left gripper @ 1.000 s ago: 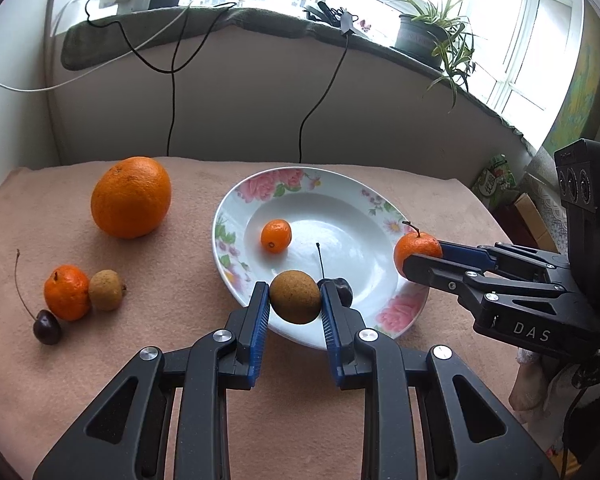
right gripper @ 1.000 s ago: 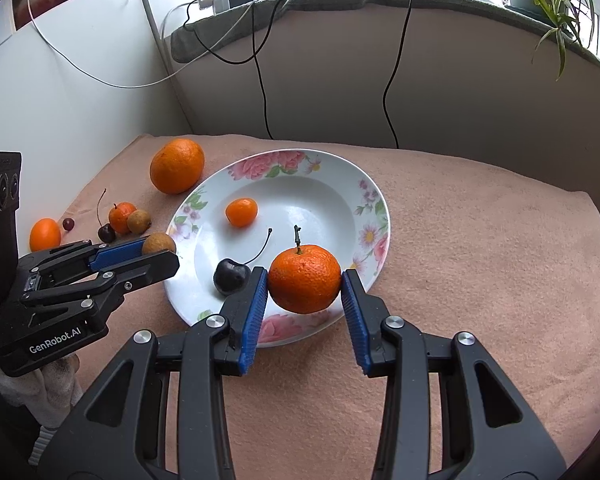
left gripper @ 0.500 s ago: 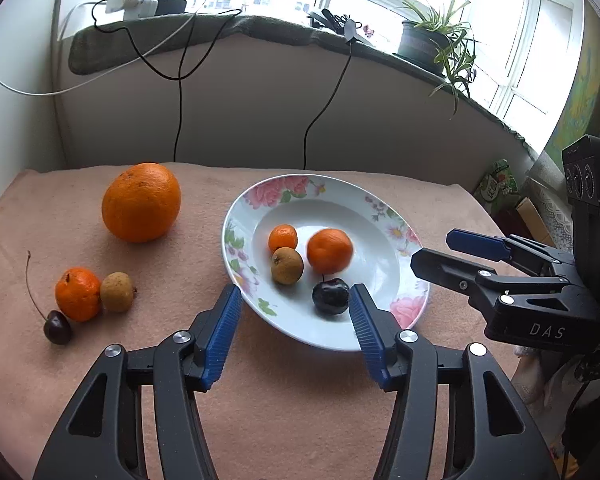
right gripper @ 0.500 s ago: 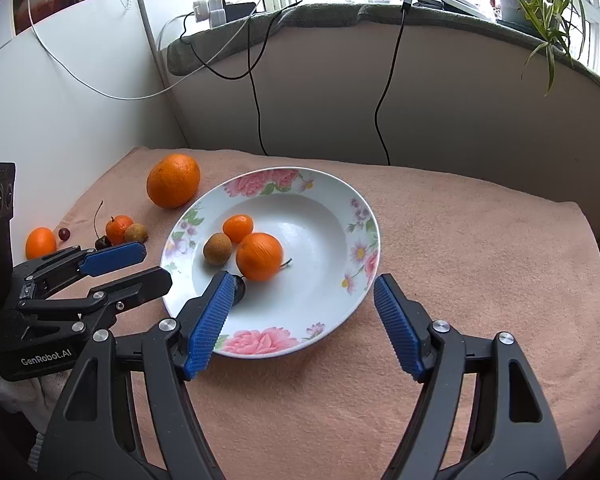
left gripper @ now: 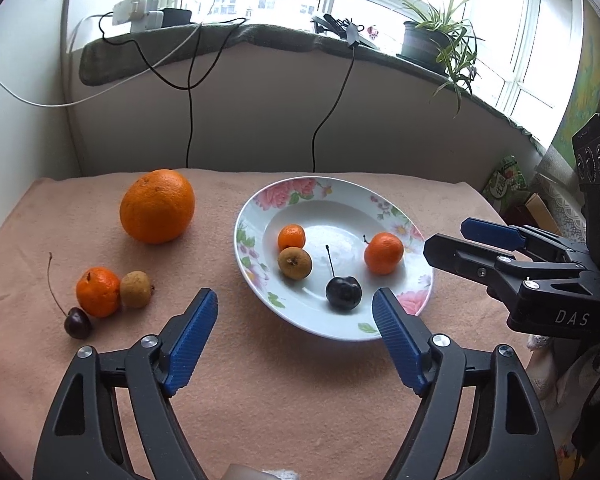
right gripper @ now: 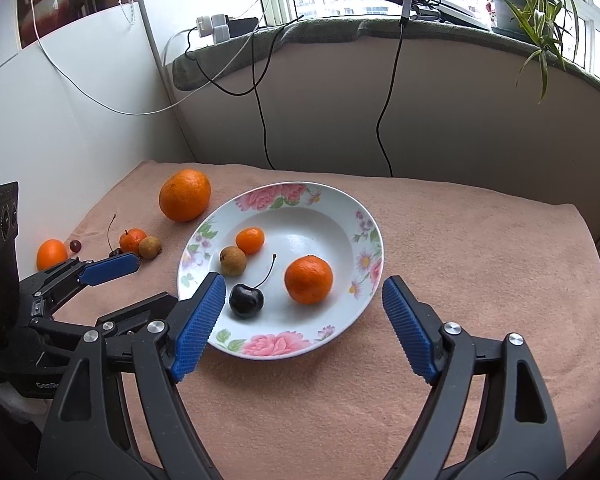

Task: Organize fruits
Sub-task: 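Lift both open tools away from the plate, then move the right tool to the large orange by the wall while the left tool follows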

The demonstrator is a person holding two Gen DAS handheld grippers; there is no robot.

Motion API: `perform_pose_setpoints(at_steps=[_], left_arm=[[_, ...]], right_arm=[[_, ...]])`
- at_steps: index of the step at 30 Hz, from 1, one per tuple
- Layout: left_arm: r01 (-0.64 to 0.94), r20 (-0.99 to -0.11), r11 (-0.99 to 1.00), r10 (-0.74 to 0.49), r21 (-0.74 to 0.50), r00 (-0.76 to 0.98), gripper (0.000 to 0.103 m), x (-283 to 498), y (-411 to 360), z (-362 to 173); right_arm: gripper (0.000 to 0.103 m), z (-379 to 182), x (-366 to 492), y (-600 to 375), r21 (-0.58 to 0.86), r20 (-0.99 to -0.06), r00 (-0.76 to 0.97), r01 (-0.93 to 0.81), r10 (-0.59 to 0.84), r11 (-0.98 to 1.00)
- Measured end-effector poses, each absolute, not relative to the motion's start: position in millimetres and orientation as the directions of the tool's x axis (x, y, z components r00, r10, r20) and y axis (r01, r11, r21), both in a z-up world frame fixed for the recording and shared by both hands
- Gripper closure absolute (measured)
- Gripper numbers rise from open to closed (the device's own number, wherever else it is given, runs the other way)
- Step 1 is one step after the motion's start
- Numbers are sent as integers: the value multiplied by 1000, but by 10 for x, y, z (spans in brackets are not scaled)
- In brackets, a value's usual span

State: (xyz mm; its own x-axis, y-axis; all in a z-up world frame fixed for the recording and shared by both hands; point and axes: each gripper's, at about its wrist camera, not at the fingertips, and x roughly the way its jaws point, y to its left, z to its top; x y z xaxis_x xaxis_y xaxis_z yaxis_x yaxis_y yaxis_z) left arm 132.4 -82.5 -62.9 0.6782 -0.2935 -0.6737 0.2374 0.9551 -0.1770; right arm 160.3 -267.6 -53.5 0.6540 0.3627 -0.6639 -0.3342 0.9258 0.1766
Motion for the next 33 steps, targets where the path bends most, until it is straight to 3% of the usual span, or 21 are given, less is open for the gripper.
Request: perform_pose_setpoints(at_steps=[19,33], left_arm=[[137,-643,970,-236,-200,728,23,1061,-289,-538],[-94,-599,980,-31,-176,800,23,537,478,-419]], right_arm=[[20,-367,1501,-2310,198,-638,635,-411,435,890],[20,-326,1508,-1538,246,-628,530,-559,570,792]])
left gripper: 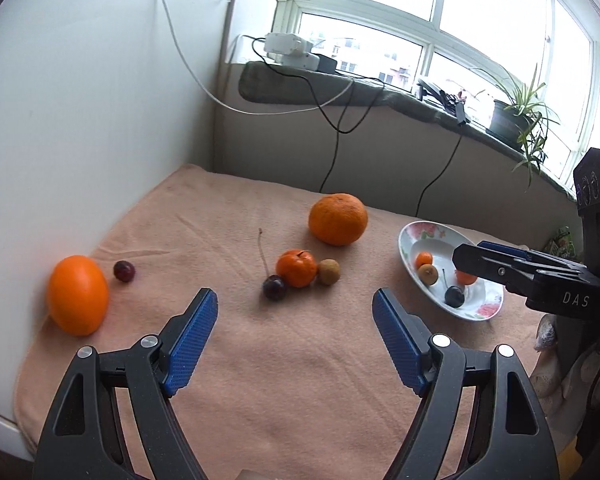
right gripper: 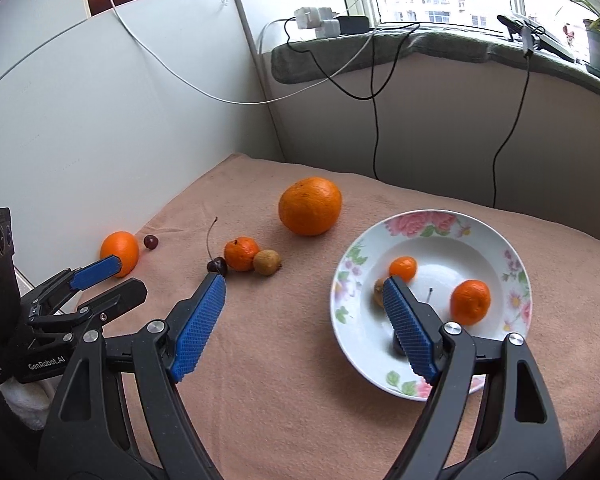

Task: Organize fruits
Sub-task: 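Move the right tool to the large orange by the wall while the left tool follows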

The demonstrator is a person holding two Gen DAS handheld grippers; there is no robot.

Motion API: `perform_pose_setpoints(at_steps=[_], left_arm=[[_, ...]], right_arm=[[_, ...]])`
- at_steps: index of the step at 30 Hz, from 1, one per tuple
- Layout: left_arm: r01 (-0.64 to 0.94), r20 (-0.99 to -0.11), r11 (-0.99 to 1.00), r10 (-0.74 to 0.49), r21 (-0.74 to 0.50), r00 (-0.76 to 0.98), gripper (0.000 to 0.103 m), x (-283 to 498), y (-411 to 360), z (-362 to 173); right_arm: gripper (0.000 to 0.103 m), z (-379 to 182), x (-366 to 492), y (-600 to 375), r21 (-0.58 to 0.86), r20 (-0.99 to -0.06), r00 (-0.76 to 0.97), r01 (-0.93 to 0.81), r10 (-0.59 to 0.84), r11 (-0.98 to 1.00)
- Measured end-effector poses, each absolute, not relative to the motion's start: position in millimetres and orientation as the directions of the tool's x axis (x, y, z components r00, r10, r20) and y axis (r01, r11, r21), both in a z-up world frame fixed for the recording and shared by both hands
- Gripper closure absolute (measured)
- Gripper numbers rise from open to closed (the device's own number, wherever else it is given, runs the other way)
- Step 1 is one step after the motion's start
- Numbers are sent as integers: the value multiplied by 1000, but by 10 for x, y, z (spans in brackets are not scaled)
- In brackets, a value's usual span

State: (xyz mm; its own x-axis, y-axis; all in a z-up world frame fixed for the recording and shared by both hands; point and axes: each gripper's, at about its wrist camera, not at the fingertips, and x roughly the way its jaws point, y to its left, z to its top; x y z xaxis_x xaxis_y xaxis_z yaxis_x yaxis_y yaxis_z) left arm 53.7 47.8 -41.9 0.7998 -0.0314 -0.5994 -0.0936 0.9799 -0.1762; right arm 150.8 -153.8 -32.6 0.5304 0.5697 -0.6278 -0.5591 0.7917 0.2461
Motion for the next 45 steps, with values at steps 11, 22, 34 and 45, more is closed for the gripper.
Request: perform_pose_setpoints(at_steps=[11,22,34,45], left_arm=[[-307,-597,935,147,-176,789,23,28,1061,-596],[-410,-601,892,224,-191,767,23,-163,1467,-786],[-407,-603,881,193,-240,774,36,-101,1667,-941],[-392,-606,884,170,-255,777,49,24,1781,-958]], right_arm=[[20,-287,1537,-767,283,-591,395,-714,703,640],[20,-418,1558,100,389,-564,152,-818,812,424],[20,-669,1507,1008,384,-594,-26,-888,804,254],[20,-920,1641,1490,419,-637,-134,-887,759,196]])
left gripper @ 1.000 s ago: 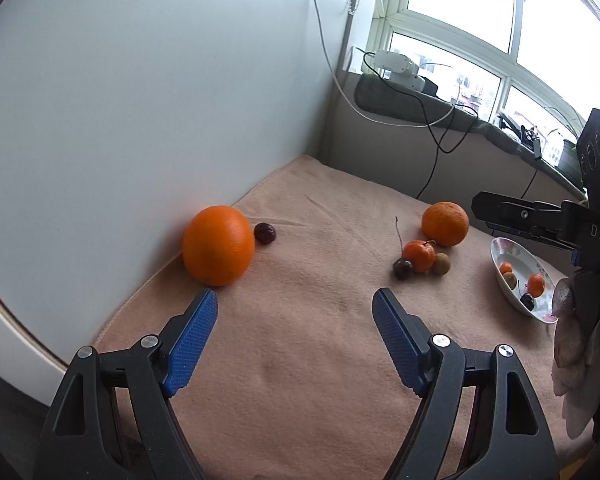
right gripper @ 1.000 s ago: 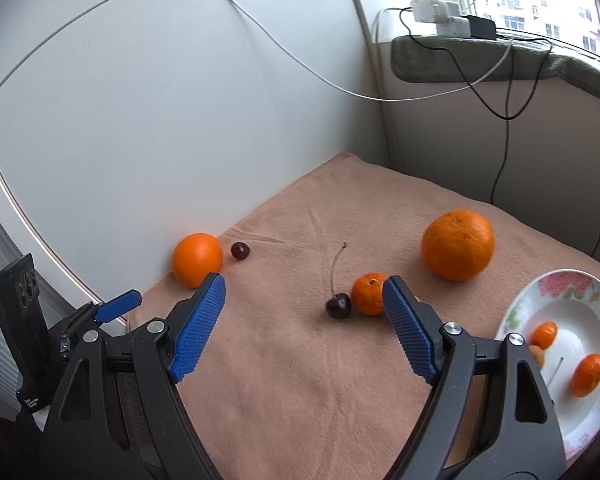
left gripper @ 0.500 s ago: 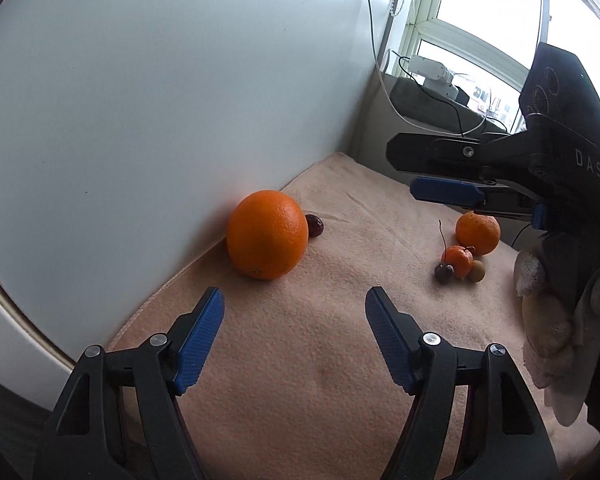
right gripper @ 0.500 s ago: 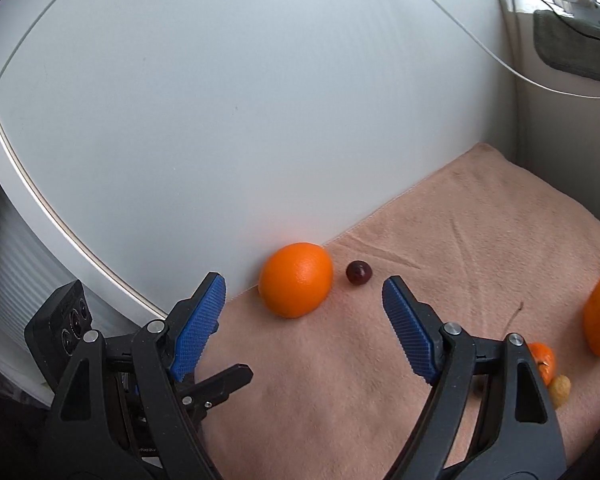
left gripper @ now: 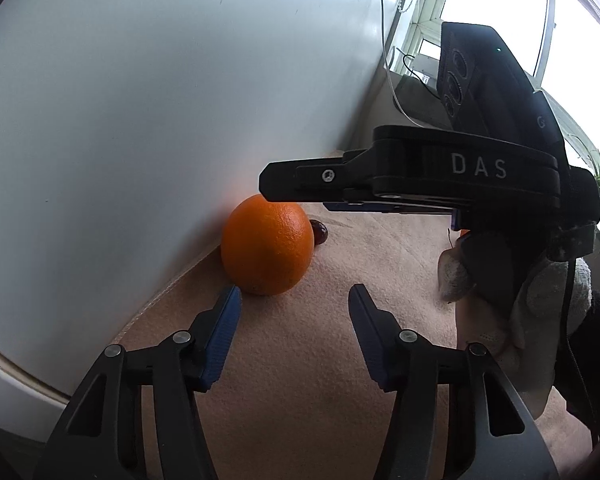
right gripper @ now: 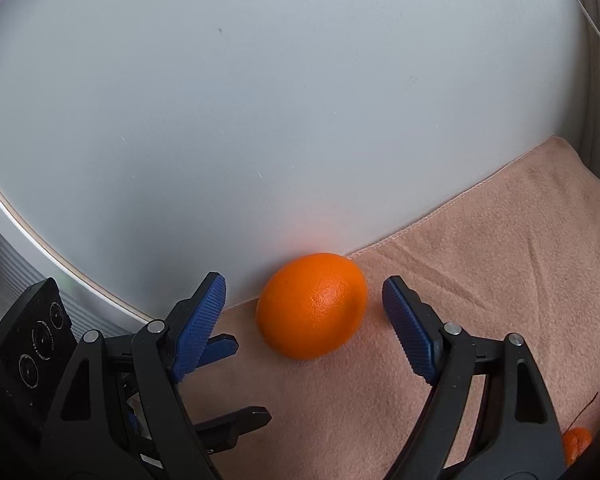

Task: Organize fruits
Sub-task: 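Move the right tool to the large orange by the wall while the left tool follows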

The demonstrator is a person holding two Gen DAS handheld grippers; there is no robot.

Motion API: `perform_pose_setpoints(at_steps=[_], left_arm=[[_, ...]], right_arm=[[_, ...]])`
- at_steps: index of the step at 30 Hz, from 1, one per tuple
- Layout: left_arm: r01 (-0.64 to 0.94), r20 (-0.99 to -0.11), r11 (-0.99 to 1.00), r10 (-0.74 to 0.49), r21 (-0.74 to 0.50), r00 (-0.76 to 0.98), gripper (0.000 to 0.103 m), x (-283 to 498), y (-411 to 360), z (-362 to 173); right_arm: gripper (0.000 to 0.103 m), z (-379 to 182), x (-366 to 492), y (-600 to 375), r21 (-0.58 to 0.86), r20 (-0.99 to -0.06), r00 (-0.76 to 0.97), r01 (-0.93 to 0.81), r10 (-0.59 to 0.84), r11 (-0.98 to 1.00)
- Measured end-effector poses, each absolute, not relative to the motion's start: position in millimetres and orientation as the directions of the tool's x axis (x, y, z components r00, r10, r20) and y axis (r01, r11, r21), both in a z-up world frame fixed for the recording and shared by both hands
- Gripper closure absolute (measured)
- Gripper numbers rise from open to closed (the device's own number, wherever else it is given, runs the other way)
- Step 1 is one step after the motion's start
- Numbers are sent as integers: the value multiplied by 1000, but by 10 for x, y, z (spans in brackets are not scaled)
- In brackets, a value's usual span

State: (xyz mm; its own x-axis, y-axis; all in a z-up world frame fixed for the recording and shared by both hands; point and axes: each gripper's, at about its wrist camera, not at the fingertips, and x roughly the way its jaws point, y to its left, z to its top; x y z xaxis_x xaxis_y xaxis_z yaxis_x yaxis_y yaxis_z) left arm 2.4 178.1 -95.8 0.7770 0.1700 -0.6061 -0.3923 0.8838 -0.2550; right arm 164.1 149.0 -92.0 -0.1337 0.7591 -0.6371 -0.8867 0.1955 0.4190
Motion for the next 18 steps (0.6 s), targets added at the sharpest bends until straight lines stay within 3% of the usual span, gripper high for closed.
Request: perform_pose_setpoints(at_steps=[6,8,18], left_arm=[[-403,-617,877,169,-261,768,52,66,1869,-986],[-405,-624,877,169,-258,763,57,96,1894,-1004],[-424,-640,871,180,-250,747,58,160,1936,-1059]], right_arm=[[20,-1048,1729,1642,440,-656,-175,-879,734,185],[20,-1077,1755,1679,450,-659,-187,-874,729,183],[20,-1163,1794,1784,467,-663,-225,-870,714,160]])
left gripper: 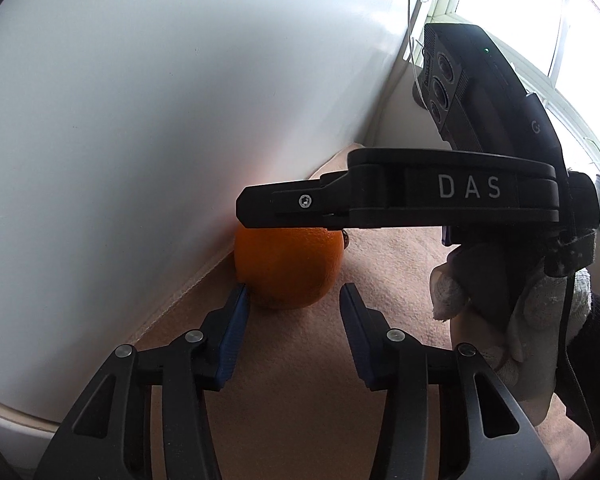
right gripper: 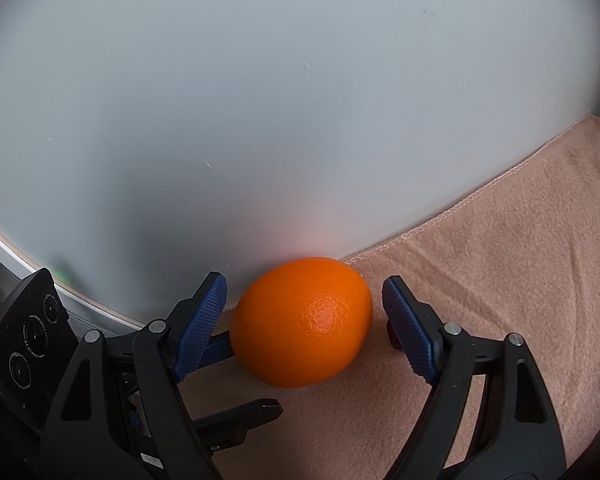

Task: Organize fruits
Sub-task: 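Move the right tool to the large orange by the wall while the left tool follows, then close the right tool on the large orange by the wall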

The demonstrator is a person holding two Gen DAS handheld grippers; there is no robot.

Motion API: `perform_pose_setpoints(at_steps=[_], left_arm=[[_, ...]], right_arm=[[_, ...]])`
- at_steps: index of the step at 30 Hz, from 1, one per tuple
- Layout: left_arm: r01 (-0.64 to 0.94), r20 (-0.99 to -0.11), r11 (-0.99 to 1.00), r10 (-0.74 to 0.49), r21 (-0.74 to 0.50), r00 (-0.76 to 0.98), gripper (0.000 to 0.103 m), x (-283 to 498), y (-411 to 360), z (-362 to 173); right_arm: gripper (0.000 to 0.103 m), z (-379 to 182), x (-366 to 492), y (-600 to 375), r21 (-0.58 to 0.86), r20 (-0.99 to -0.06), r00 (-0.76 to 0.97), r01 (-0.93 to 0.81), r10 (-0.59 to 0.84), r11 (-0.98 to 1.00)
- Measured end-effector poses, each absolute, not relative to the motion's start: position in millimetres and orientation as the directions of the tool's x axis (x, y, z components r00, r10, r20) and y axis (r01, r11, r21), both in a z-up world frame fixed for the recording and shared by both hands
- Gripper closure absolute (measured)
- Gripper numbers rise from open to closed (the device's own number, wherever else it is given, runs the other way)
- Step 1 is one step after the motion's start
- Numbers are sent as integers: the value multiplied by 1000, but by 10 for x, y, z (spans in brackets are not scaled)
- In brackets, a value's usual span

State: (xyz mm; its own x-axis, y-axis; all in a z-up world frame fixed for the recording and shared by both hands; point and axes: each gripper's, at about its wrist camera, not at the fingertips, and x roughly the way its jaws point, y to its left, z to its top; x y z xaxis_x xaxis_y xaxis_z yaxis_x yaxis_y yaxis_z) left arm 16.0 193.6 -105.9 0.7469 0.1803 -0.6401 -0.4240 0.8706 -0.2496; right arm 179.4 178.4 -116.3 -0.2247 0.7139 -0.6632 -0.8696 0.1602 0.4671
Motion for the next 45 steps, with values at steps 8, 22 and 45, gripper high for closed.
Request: perform_pose_setpoints(at_steps=[8,22,45], left_arm=[[-440,-658,864,186,-243,729,58,184,1973,-1114],[-428,-669,868,163,-253,725,58,229,2024,-1101],[-316,-590,922,130,-224,797,58,121,1429,-692]], right_arm=[[21,-1156,1606,1868,441,-681,-221,-885,698,151],[27,-1071,1346,1810,402,-704,-164,-894,691,197],[27,-985,1457,1063,381,-639,-55,-889,767,254]])
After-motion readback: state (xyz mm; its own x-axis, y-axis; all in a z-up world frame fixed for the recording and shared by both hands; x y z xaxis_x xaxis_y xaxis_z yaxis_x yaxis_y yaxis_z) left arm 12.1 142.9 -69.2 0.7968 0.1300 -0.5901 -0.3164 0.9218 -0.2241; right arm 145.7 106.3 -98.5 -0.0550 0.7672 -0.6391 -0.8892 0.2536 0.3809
